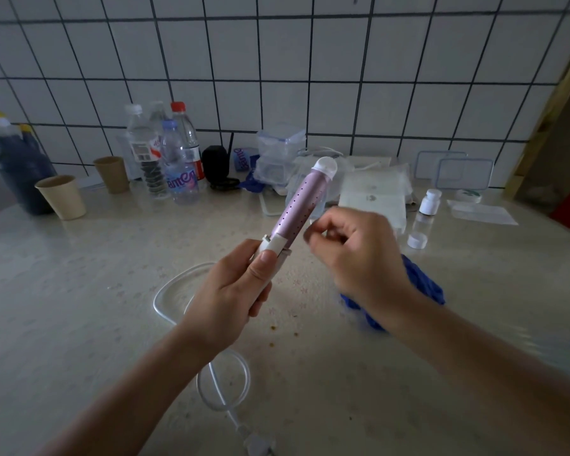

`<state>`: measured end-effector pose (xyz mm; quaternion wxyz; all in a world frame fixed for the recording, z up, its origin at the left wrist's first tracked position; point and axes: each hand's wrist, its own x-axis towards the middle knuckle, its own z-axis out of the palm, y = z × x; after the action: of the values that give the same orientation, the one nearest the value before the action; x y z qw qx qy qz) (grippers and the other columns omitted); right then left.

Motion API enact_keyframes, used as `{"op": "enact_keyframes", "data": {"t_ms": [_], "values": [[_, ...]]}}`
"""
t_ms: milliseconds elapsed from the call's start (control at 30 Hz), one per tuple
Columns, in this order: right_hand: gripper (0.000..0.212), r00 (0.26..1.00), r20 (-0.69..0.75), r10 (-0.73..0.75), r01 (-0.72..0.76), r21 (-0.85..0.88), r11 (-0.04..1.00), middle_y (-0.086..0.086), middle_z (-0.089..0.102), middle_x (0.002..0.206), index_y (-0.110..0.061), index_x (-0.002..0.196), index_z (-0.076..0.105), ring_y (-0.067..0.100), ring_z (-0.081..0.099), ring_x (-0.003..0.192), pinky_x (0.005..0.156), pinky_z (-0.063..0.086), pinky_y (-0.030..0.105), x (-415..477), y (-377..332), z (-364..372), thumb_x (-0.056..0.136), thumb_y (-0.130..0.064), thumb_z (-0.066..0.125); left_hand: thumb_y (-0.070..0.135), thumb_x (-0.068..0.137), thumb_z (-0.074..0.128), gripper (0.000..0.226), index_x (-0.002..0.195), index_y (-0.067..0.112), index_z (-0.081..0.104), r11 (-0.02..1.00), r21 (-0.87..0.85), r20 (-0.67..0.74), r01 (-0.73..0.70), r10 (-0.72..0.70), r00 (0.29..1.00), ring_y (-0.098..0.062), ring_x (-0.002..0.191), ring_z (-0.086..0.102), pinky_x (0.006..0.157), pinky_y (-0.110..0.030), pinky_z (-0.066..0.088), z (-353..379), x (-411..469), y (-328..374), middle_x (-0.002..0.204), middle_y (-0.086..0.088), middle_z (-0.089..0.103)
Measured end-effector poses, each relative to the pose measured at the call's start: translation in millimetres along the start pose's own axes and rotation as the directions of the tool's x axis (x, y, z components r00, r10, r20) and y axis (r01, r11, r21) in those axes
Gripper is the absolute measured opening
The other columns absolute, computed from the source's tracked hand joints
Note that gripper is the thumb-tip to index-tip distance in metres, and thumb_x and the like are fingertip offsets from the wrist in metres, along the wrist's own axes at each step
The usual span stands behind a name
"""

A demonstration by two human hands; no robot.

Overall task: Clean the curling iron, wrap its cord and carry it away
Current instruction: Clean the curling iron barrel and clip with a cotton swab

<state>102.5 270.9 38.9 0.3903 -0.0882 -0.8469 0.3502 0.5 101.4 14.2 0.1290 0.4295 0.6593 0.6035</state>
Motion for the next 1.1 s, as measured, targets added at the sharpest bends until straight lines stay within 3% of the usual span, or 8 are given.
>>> {"op": "enact_keyframes", "data": {"t_ms": [100,267,467,600,733,867,1000,1100], "values": [[0.018,1.0,-0.006,-0.012,0.012,-0.013,1.0,-0.015,0.051,0.045,-0.017,0.076,0.072,0.005,0.037,0.036,0.04,0.03,0.018,2,1,0,0.093,-0.012,0.075,0.047,0.1,0.045,0.043,0.102,0.008,0.061,1.0,0.01,0.008,-0.015,0.015,1.0,-0.015,0.05,0.046,0.046,-0.028,0.038,0,0,0,0.061,-0.002,0.052],[0.017,0.989,-0.145,0.023,-0.02,0.02,1.0,-0.013,0.048,0.042,-0.016,0.076,0.074,0.005,0.033,0.036,0.041,0.027,0.014,25,5,-28,0.092,-0.011,0.073,0.059,0.095,0.044,0.052,0.101,0.01,0.06,0.999,0.02,0.015,-0.034,0.033,0.999,-0.015,0.05,0.046,0.048,-0.026,0.039,-1,-1,1,0.063,0.0,0.052],[0.019,0.998,0.056,-0.021,0.022,-0.021,1.0,-0.012,0.059,0.05,-0.021,0.077,0.072,0.005,0.044,0.038,0.038,0.034,0.019,-4,-2,5,0.094,-0.013,0.076,0.048,0.1,0.044,0.035,0.094,0.018,0.061,1.0,-0.022,-0.005,-0.011,0.011,1.0,-0.018,0.05,0.046,0.045,-0.03,0.037,-1,1,1,0.064,-0.008,0.051],[0.02,0.999,0.042,0.018,-0.021,0.091,0.996,-0.009,0.053,0.045,-0.02,0.075,0.072,0.005,0.038,0.037,0.039,0.033,0.021,5,3,1,0.093,-0.013,0.077,0.046,0.101,0.043,0.032,0.094,0.021,0.061,1.0,-0.02,0.004,-0.023,0.023,1.0,-0.018,0.052,0.046,0.045,-0.032,0.038,-1,0,4,0.065,-0.011,0.051],[0.018,0.998,0.039,0.042,-0.049,0.199,0.979,-0.016,0.053,0.044,-0.017,0.078,0.073,0.002,0.036,0.037,0.04,0.032,0.017,13,2,-7,0.094,-0.008,0.074,0.045,0.1,0.043,0.041,0.104,0.008,0.06,1.0,0.018,0.029,-0.024,0.023,0.999,-0.018,0.052,0.046,0.047,-0.029,0.039,1,-1,3,0.067,-0.011,0.051],[0.014,0.987,-0.084,0.139,-0.104,0.33,0.938,-0.013,0.057,0.047,-0.022,0.074,0.075,0.008,0.037,0.043,0.044,0.032,0.022,29,5,-25,0.086,-0.015,0.074,0.046,0.099,0.043,0.049,0.107,0.001,0.059,0.998,0.056,0.035,-0.007,0.005,0.999,-0.018,0.053,0.046,0.049,-0.027,0.04,1,-2,0,0.068,-0.012,0.051],[0.021,0.997,0.042,0.07,-0.079,0.283,0.956,-0.006,0.063,0.051,-0.024,0.077,0.076,0.008,0.045,0.044,0.043,0.04,0.022,12,3,-9,0.091,-0.009,0.074,0.045,0.1,0.043,0.047,0.106,0.001,0.059,0.999,0.031,0.026,-0.008,0.007,1.0,-0.017,0.053,0.046,0.048,-0.027,0.04,1,-1,0,0.067,-0.01,0.052],[0.022,0.994,0.091,0.06,-0.082,0.26,0.962,-0.012,0.059,0.049,-0.023,0.078,0.074,0.001,0.04,0.04,0.041,0.036,0.017,4,0,0,0.093,-0.006,0.073,0.044,0.1,0.043,0.045,0.106,0.002,0.059,1.0,0.002,0.021,-0.007,0.006,1.0,-0.016,0.052,0.046,0.047,-0.03,0.039,1,0,1,0.065,-0.008,0.051]]}}
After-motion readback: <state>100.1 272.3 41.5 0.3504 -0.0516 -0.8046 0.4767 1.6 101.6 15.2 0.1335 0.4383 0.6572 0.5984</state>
